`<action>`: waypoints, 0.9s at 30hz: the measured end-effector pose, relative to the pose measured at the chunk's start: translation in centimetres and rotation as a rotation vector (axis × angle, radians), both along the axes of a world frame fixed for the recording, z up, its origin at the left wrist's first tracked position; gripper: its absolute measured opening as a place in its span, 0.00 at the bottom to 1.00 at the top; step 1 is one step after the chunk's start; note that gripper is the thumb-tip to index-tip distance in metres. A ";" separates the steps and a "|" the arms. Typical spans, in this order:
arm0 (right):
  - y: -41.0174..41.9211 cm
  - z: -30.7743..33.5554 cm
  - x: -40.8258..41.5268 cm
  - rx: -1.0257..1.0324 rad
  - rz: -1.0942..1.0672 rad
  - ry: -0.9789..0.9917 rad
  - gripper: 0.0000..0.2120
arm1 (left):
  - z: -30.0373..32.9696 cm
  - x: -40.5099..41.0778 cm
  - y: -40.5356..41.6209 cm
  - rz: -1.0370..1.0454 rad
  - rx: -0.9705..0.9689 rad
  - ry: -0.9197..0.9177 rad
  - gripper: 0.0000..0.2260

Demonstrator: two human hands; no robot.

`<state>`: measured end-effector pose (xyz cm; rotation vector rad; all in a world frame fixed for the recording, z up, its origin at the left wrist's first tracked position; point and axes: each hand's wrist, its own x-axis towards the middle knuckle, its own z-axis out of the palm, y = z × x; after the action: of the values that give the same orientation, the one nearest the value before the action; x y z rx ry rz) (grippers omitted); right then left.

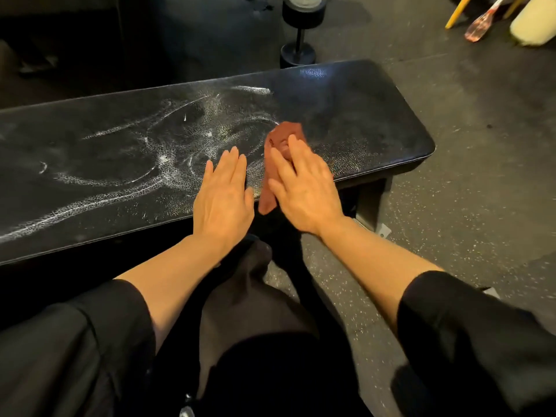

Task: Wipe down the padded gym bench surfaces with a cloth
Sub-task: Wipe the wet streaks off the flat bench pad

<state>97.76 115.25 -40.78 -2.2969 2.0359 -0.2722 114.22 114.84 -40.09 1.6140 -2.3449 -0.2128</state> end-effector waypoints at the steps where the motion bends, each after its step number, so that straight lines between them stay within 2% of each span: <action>1: -0.5 0.1 -1.4 -0.018 0.054 0.070 0.26 | -0.1 0.1 0.0 0.002 0.009 -0.004 0.24; 2: -1.1 0.1 -3.0 -0.047 0.044 0.140 0.25 | -0.4 0.3 0.0 0.005 0.016 -0.005 0.24; 4: -2.2 0.3 -6.1 -0.040 -0.189 0.189 0.22 | -0.7 0.8 0.2 0.012 0.022 0.008 0.24; 6: -2.7 0.5 -6.7 0.037 -0.448 0.059 0.24 | -1.0 1.1 0.2 0.018 0.013 0.033 0.26; 7: -2.7 0.5 -5.5 0.040 -0.477 0.018 0.25 | -1.1 1.3 0.2 0.020 0.012 0.045 0.26; 9: -2.0 0.0 -1.5 -0.018 -0.345 -0.013 0.25 | -1.2 1.3 0.0 0.024 0.014 0.075 0.27; 11: -0.7 -0.2 2.3 -0.027 -0.115 -0.044 0.27 | -1.2 1.4 0.1 0.021 0.021 0.104 0.26; 14: -0.1 0.0 2.1 0.043 0.084 0.078 0.29 | -1.0 1.7 0.2 0.005 0.037 0.152 0.26; 17: -3.1 0.4 -0.9 0.023 -0.060 0.181 0.30 | -0.6 2.3 0.4 -0.019 0.049 0.197 0.26; 20: -6.1 0.8 -0.5 0.048 -0.279 0.105 0.30 | -0.7 2.3 0.2 -0.028 0.046 0.203 0.26; 22: -4.9 0.3 0.6 0.063 -0.237 0.097 0.30 | -0.7 2.2 -0.1 -0.037 0.053 0.182 0.26; 24: -2.4 0.2 0.7 0.049 -0.106 0.099 0.30 | -0.8 2.0 -0.6 -0.056 0.064 0.160 0.26; 27: -1.5 0.2 -1.7 0.071 0.022 0.110 0.33 | -0.9 1.9 -0.8 -0.068 0.060 0.129 0.26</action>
<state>96.10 113.74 -40.54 -2.3386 2.0321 -0.0727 116.13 114.04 -40.98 1.5007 -2.3172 -0.3926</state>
